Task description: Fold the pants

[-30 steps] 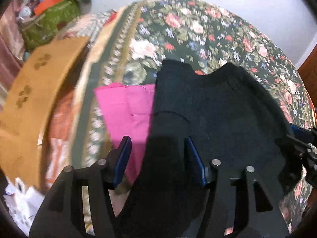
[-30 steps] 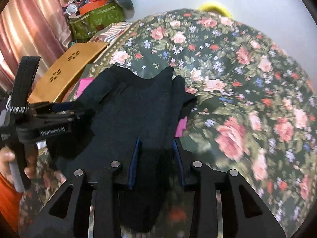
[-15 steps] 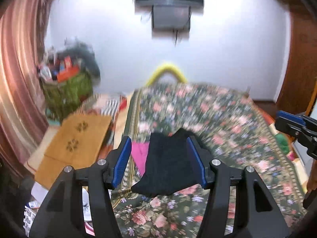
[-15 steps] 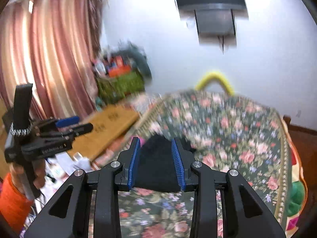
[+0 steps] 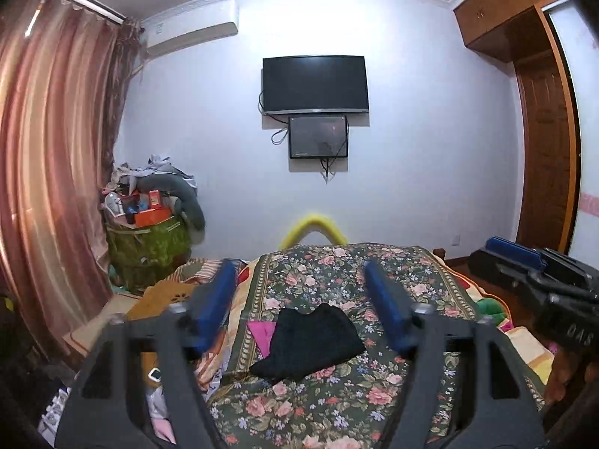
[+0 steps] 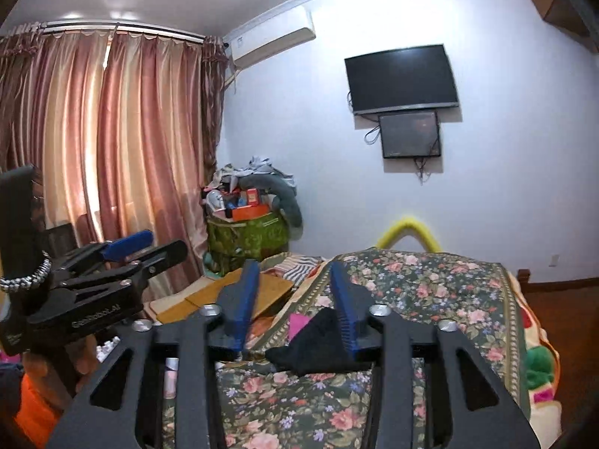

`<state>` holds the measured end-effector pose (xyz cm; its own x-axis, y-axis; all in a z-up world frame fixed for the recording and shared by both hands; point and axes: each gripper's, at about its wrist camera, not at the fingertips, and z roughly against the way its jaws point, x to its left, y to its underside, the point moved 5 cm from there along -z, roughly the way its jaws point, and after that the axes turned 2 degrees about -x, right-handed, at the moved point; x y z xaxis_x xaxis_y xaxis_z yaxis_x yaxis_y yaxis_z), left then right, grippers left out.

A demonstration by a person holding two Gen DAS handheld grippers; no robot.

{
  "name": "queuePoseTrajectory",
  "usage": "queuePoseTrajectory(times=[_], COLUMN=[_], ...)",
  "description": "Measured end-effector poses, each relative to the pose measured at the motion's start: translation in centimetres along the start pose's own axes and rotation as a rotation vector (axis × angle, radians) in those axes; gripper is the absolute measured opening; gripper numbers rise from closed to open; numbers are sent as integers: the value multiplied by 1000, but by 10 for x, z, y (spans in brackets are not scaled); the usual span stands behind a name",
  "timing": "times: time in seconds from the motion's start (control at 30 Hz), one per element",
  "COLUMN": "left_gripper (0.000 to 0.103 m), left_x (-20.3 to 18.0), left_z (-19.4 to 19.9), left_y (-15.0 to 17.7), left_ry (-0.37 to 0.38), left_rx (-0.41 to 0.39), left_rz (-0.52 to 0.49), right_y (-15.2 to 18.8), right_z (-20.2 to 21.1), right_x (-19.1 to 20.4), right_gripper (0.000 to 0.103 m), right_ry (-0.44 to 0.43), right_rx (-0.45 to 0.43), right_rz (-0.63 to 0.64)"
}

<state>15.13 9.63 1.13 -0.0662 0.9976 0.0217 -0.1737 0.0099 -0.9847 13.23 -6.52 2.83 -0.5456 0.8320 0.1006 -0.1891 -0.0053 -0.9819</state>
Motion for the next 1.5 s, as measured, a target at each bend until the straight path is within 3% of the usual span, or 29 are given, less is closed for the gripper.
queuePoseTrajectory(times=[0.17,0.23,0.37,1.5], left_gripper=[90,100,102,103], left_x=[1,1,3,-1], left_z=[17,21,24,24], left_y=[9,11,17,27], left_ry=[15,24,27,44], left_rx=[10,13,18,37], left_rz=[24,33,42,51], right_y=[0,-2,-3,8], right_z=[7,12,21,29], right_x=[-5,-7,-5,-5], right_gripper=[73,85,102,103], right_ry=[53,87,132,154], right_rx=[-3,-10,-18,14], right_rz=[-28,-15,13,6])
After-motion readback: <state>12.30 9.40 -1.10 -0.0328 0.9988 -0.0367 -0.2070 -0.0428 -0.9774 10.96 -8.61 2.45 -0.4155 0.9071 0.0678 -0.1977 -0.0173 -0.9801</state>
